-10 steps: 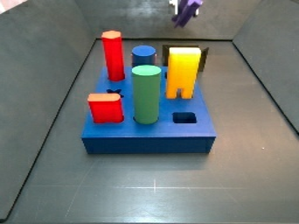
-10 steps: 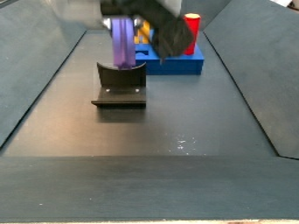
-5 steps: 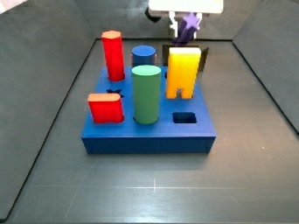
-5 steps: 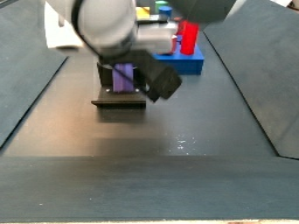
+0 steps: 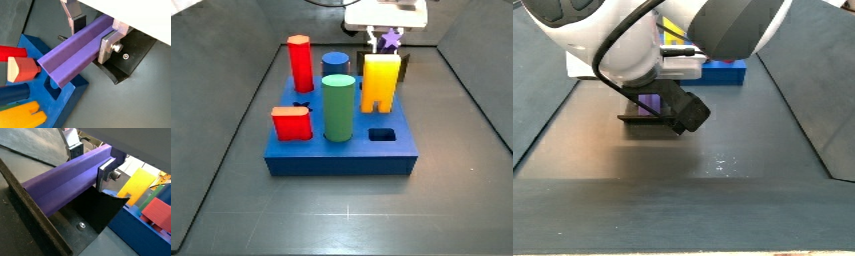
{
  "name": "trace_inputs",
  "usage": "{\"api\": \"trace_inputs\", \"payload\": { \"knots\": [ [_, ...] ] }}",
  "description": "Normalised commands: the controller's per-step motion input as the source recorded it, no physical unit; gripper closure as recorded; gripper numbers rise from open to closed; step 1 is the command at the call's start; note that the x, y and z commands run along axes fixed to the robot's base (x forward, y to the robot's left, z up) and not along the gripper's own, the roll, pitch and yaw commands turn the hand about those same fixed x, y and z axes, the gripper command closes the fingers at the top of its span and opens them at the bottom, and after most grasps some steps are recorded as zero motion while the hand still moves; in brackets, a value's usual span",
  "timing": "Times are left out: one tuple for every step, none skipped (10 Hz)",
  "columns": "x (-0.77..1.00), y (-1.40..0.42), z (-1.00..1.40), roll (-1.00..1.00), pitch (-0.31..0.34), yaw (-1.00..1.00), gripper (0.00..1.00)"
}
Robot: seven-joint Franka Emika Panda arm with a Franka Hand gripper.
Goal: Pick up the star object. Move up. Place the star object on the fixture. Regrasp the star object. Move to above the board. Insert the star object.
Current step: Place the star object on the fixture, then regrasp the star object.
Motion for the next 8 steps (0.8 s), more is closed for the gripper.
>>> {"api": "trace_inputs", "payload": {
  "knots": [
    [0.06,0.12,-0.43,-0.12,-0.046,-0.06,1.0],
    [0.0,0.0,0.0,0.0,0.0,0.0,0.0],
    [0.0,0.0,1.0,-0.07,-0.028,-0.05,0.0],
    [-0.01,0.01,1.0,-0.06,-0.024,-0.04,0.0],
    [-0.02,0.01,1.0,-0.05,-0.017,-0.02,0.0],
    [-0.02,0.0,1.0,0.01,-0.01,0.0,0.0],
    [-0.02,0.0,1.0,0.02,-0.003,0.01,0.0],
    [-0.04,0.0,0.95,0.04,0.013,0.02,0.0]
  ]
}}
